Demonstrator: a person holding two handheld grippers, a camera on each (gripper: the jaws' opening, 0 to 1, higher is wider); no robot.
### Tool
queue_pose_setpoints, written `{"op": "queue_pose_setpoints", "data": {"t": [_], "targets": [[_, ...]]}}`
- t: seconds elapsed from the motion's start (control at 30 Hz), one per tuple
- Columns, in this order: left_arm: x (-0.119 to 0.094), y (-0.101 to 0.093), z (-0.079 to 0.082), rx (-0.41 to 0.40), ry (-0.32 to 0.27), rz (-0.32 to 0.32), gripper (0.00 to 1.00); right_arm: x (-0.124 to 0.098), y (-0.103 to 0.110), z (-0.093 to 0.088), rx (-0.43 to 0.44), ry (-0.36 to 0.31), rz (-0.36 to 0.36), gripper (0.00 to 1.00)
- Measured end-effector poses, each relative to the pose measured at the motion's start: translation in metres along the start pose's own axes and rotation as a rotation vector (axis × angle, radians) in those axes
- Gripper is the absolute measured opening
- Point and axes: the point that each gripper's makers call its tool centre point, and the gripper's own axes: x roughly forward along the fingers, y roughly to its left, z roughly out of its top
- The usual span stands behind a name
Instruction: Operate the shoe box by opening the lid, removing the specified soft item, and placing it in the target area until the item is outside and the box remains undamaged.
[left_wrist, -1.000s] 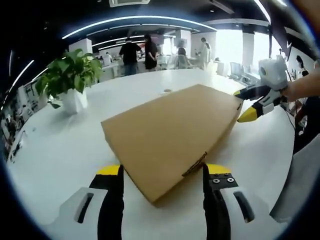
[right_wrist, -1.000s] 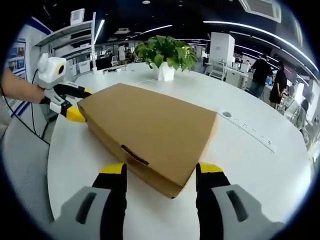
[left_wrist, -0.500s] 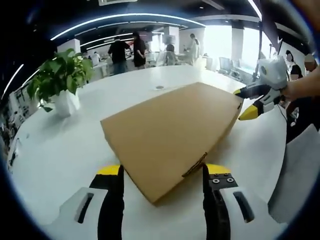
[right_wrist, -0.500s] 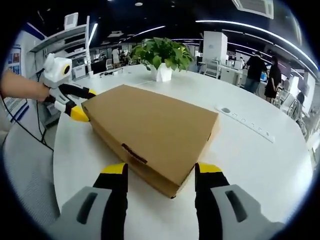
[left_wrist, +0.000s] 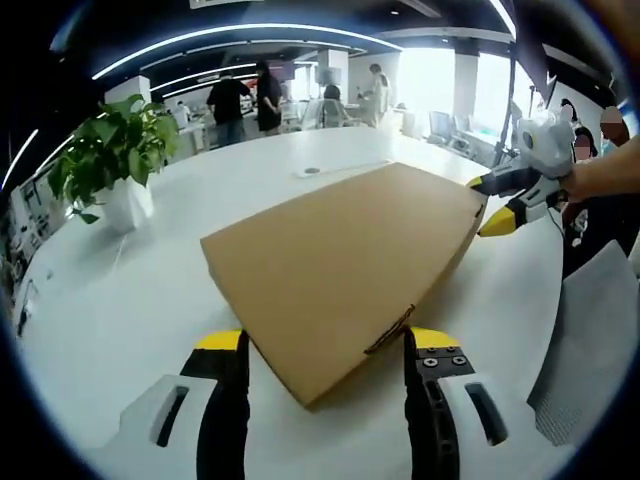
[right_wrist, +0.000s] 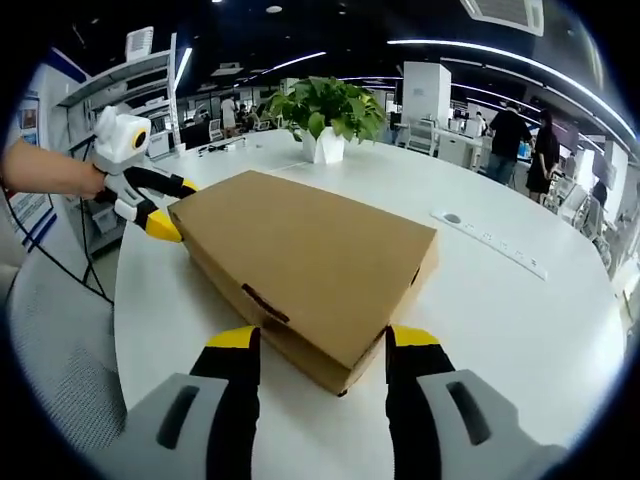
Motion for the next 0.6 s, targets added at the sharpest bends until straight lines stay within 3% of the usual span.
{"op": "queue_pose_setpoints", "data": {"t": [0.6], "targets": [[-0.018,-0.006,-0.007,0.021,0.014,-0.028,0.62,-0.007,0.022,-0.003,0.023,-0.027,-0.008,0.45]]}}
